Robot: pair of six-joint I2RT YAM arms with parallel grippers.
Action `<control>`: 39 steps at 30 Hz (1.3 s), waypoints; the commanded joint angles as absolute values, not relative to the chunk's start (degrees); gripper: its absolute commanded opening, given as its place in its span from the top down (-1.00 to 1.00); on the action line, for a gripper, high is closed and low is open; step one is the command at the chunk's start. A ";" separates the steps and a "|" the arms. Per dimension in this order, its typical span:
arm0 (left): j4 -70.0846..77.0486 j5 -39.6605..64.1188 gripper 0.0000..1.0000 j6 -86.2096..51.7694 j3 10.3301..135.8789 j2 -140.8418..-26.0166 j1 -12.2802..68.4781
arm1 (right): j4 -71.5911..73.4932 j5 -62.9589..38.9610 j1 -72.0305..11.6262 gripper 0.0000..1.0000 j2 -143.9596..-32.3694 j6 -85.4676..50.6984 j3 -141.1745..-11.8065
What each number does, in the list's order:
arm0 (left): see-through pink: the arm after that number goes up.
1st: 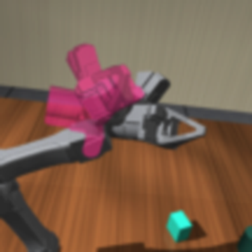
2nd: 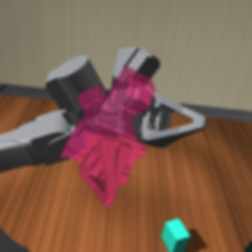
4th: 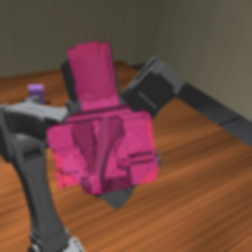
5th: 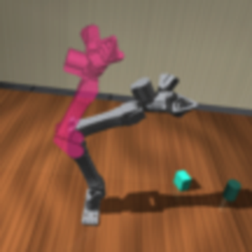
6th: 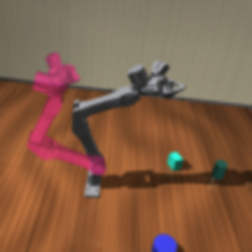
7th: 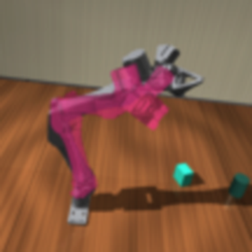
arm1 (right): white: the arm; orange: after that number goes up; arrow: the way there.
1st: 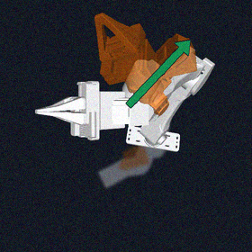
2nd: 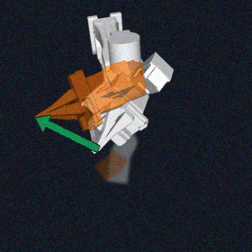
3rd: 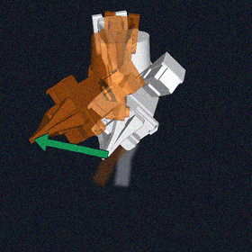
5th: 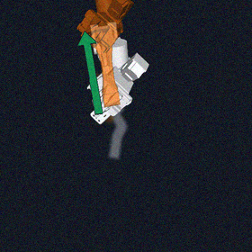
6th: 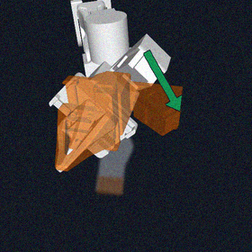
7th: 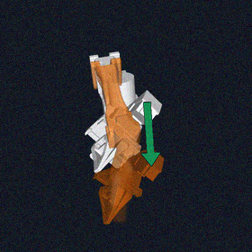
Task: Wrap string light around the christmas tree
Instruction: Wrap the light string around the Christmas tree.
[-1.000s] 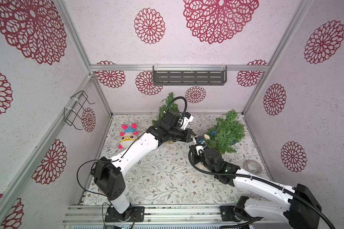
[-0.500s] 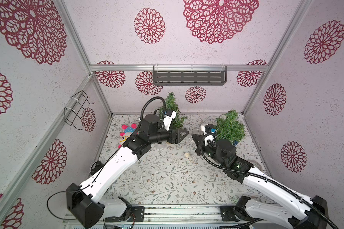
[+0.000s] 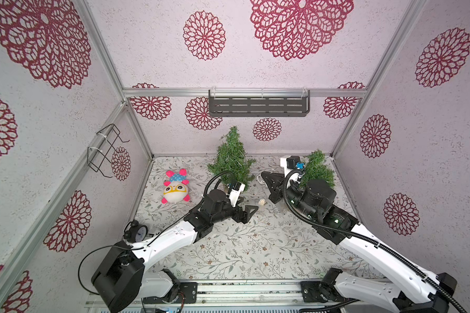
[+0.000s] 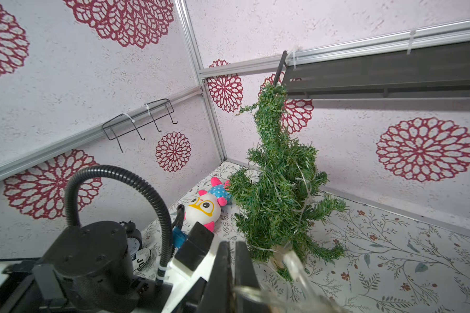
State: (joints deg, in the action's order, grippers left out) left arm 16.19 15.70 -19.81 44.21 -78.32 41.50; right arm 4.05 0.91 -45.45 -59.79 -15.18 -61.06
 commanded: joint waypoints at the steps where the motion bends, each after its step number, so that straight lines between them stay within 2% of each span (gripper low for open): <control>1: 26.55 15.75 -0.73 -17.74 46.77 -81.15 42.18 | 5.80 -1.32 -45.09 1.00 -59.92 -16.77 -62.80; 7: 30.03 17.94 -0.54 -17.26 51.26 -87.62 42.62 | 6.81 -3.11 -45.02 1.00 -60.50 -17.40 -63.36; 9: 32.15 19.34 -0.41 -17.41 52.14 -89.17 42.79 | 7.02 -3.41 -44.89 1.00 -60.56 -17.45 -63.53; 11: 32.87 19.94 -0.06 -17.96 53.02 -90.58 42.80 | 7.03 -3.71 -44.67 1.00 -60.37 -17.44 -63.63; 13: 30.55 20.13 0.48 -17.82 53.48 -90.34 42.81 | 7.03 -3.87 -44.28 1.00 -60.02 -17.27 -63.72; 15: 26.82 20.21 0.88 -16.69 53.01 -87.86 42.78 | 6.82 -3.87 -43.58 1.00 -59.68 -17.02 -63.72; 16: 23.77 20.16 1.00 -15.80 52.92 -85.74 42.69 | 6.68 -3.74 -43.05 1.00 -59.50 -16.87 -63.65; 21: 6.14 20.50 1.00 -9.80 53.26 -71.47 42.50 | 6.21 -3.47 -40.20 1.00 -59.06 -15.60 -62.43; 27: 0.82 25.84 1.00 -10.27 53.13 -61.58 39.55 | 7.70 -3.40 -37.28 1.00 -60.04 -15.35 -60.70; 31: -1.22 23.13 1.00 -11.78 54.49 -62.42 38.26 | 7.42 -3.87 -37.09 1.00 -60.67 -15.69 -60.47; 39: -13.19 16.46 1.00 -17.68 67.37 -65.99 36.04 | 5.73 -2.50 -36.83 1.00 -60.27 -16.05 -59.09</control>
